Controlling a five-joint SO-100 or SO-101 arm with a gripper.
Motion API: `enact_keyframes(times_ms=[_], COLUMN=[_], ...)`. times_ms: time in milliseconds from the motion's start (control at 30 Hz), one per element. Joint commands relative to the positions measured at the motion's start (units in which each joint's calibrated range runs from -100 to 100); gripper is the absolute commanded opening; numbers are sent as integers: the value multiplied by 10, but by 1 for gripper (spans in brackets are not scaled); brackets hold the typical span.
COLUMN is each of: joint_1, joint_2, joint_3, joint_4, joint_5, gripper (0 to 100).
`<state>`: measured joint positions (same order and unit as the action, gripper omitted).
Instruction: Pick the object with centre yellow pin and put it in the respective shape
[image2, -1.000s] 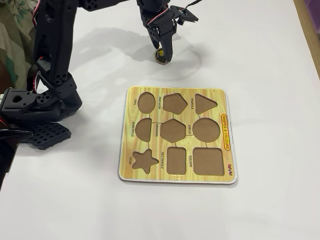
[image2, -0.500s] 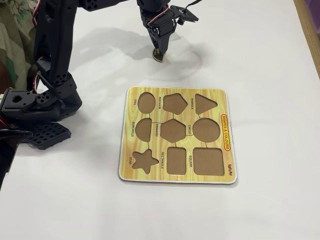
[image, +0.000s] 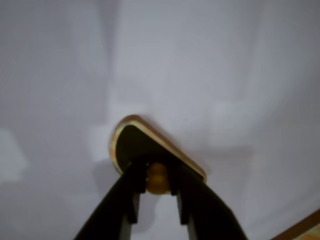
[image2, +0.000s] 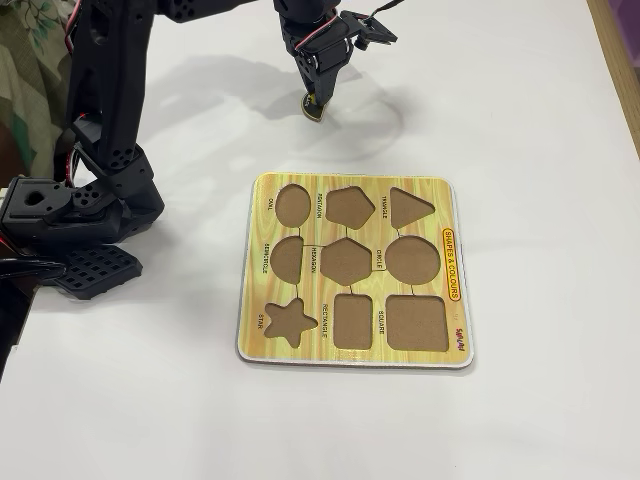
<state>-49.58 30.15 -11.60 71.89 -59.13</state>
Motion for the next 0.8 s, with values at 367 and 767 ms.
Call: enact_keyframes(times_ms=[367, 767], joint_1=[8, 43], joint_2=[-61, -142], joint_3=[38, 92], joint_4=[2, 2], joint_5=[4, 4], gripper=[4, 4])
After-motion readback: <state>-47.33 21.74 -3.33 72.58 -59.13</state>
